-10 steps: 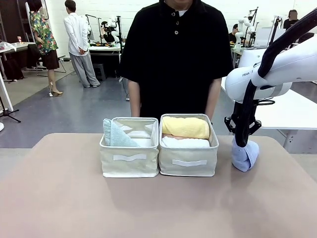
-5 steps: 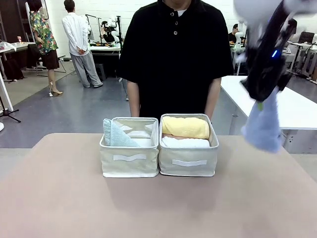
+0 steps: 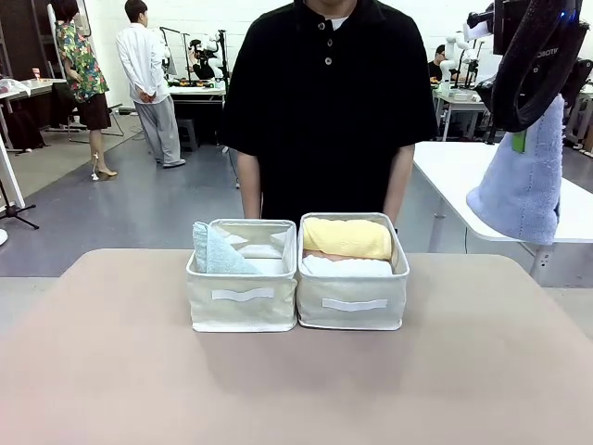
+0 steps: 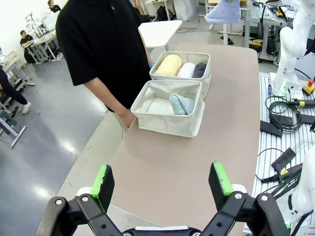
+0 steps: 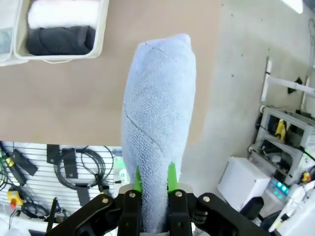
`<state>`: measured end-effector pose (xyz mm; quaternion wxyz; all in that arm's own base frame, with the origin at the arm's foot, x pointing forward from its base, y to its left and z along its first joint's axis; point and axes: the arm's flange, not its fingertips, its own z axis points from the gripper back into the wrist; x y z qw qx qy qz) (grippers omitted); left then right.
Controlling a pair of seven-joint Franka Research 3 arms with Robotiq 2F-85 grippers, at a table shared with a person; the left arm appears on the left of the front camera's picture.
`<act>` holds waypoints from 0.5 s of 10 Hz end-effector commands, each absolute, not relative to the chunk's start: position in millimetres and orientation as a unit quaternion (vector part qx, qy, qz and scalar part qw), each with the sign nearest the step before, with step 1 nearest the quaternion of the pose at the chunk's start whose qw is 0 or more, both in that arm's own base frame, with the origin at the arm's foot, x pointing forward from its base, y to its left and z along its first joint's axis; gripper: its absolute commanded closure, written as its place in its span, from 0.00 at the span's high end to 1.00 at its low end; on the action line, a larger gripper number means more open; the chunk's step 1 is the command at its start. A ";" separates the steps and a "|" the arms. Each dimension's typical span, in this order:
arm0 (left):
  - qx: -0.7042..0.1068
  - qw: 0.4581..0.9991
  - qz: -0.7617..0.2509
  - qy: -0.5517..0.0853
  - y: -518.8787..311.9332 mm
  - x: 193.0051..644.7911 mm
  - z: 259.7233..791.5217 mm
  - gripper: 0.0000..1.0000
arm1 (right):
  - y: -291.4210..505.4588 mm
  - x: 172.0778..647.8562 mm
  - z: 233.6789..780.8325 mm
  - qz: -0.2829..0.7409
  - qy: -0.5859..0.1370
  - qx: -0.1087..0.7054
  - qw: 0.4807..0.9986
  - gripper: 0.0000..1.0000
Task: Sort the towels based on their folding style.
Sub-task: Pick up another triangle-folded towel from the table and place it in the left Fabric basket.
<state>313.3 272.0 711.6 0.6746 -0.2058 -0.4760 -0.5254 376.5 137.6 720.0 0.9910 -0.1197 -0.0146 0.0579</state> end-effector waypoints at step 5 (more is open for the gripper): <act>-0.209 0.669 -0.525 -0.482 271.8 312.1 713.7 1.00 | 162.7 385.4 728.4 0.193 -0.065 -0.135 0.970 0.20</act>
